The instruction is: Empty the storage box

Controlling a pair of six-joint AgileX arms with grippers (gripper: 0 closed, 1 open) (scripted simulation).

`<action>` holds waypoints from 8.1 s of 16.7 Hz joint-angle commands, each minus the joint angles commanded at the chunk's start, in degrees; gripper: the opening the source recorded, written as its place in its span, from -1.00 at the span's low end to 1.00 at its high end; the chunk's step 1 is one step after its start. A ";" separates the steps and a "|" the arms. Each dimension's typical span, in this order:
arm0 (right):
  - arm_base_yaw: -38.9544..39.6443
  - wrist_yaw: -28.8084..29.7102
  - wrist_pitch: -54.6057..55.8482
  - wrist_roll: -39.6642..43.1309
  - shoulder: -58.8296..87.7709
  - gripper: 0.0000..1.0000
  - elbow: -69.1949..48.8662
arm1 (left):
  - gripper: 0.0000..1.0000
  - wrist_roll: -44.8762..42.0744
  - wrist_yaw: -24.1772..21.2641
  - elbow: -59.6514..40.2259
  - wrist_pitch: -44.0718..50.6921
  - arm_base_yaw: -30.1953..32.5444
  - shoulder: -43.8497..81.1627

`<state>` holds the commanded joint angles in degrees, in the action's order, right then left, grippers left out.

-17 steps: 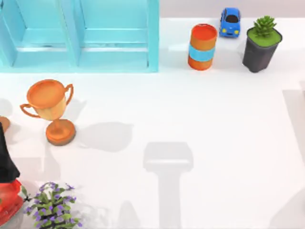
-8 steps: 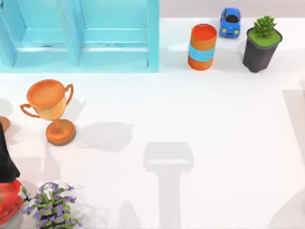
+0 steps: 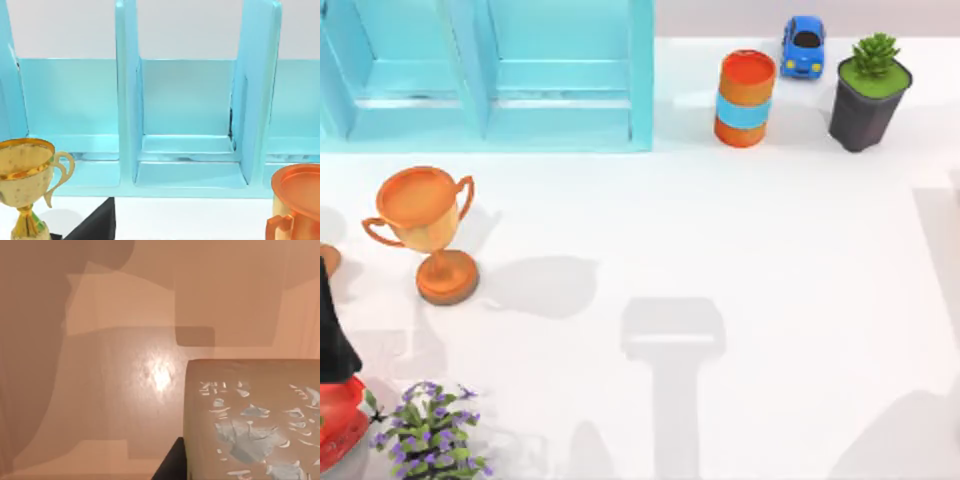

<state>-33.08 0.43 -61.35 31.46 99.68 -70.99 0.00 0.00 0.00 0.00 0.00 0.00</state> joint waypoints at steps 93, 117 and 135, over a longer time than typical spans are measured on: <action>59.15 -0.50 -16.91 -59.84 25.37 1.00 -41.42 | 1.00 0.00 0.00 0.00 0.00 0.00 0.00; 7.03 -0.70 -15.23 -8.35 16.69 1.00 -31.87 | 1.00 0.00 0.00 0.00 0.00 0.00 0.00; 7.15 -0.68 2.04 -8.51 18.89 0.40 -16.89 | 1.00 0.00 0.00 0.00 0.00 0.00 0.00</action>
<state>-25.93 -0.25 -59.31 22.95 118.56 -87.88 0.00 0.00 0.00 0.00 0.00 0.00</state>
